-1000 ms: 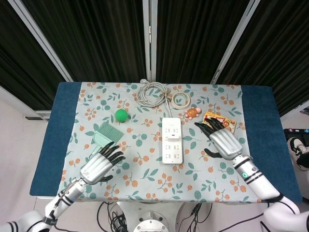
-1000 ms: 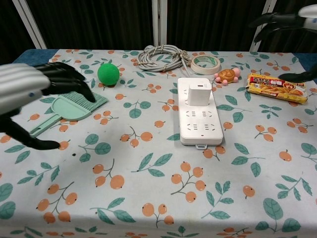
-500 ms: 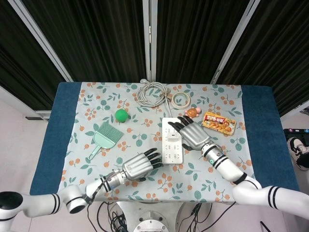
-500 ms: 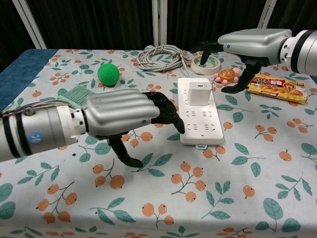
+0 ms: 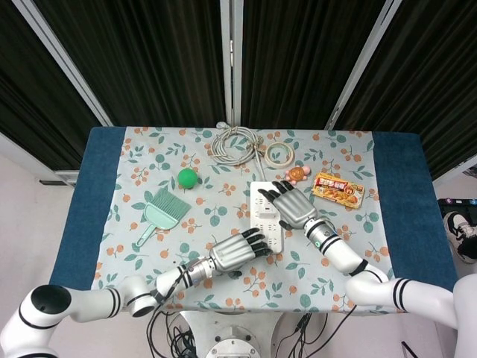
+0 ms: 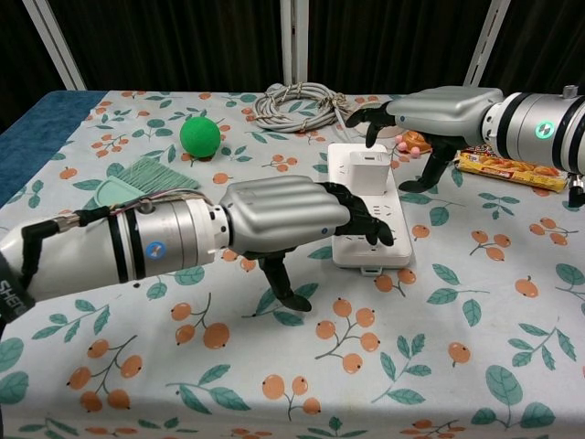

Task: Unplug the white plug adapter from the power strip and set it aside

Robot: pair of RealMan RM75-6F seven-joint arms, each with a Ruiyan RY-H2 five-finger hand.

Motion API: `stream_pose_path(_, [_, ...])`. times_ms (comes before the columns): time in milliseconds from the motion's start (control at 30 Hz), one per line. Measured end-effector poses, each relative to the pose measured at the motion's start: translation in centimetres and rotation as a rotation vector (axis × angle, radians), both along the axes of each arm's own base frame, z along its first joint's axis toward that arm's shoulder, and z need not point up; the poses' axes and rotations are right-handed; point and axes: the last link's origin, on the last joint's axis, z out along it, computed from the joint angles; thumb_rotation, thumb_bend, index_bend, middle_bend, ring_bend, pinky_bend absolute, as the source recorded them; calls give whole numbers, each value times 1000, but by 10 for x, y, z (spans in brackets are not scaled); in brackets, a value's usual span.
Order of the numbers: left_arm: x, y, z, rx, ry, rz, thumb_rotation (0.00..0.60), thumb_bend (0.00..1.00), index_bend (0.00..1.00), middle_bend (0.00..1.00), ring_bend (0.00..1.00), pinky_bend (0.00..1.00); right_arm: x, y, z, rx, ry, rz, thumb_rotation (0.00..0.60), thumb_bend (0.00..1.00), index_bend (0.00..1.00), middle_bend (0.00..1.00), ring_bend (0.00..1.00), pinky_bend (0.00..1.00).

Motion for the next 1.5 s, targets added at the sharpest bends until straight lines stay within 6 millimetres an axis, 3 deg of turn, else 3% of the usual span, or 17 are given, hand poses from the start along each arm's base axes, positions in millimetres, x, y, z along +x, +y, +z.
stream_pose_path(533, [-4, 5, -15, 55, 17, -20, 600, 149, 154, 172, 91, 117, 1, -8, -21, 9, 1, 59, 600, 272, 303, 339, 112, 168])
stream_pose_path(967, [-8, 5, -19, 54, 15, -17, 600, 147, 154, 172, 91, 113, 2, -10, -31, 7, -27, 69, 600, 294, 394, 412, 154, 198])
stream_pose_path(1100, [-9, 5, -20, 51, 10, -10, 600, 147, 154, 172, 91, 112, 1, -10, -33, 7, -21, 69, 600, 313, 501, 468, 184, 212])
stream_pose_path(1333, [-12, 7, -21, 40, 5, 11, 600, 147, 154, 172, 91, 112, 1, -10, -35, 2, -33, 67, 600, 343, 783, 633, 340, 294])
stream_pose_path(1500, [-14, 9, -20, 29, -2, 33, 600, 147, 154, 172, 91, 112, 0, -10, -33, 4, -57, 68, 600, 371, 929, 712, 423, 336])
